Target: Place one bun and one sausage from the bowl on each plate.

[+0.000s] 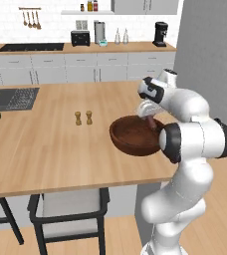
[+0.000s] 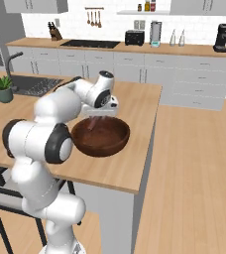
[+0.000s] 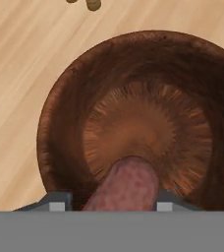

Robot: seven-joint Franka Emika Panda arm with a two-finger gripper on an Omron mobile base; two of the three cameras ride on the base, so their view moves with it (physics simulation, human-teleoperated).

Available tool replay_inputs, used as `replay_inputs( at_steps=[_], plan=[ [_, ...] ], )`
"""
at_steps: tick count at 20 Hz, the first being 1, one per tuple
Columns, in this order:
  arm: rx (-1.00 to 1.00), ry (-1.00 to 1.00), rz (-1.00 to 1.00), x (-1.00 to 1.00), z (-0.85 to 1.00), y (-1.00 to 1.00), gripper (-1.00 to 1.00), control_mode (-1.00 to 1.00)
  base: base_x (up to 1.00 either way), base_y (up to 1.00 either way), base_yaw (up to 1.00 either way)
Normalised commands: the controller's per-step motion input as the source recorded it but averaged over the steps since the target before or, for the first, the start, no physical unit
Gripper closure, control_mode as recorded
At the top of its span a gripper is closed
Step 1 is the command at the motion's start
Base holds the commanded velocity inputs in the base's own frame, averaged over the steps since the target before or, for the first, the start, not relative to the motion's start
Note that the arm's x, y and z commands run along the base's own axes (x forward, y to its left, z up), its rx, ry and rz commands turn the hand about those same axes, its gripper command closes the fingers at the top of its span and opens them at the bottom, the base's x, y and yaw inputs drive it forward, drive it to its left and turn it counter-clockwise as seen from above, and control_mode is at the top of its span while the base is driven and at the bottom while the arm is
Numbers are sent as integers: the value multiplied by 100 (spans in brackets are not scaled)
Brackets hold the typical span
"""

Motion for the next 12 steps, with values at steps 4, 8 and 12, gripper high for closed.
replay_inputs(
  at_steps=[4,8,12],
  plan=[
    [1,17,-9,-100,100,-31,100,-100,0,0,0],
    [0,17,-9,-100,62,-24,100,-100,0,0,0],
    [0,15,-5,-100,17,-11,100,-100,0,0,0]
  ],
)
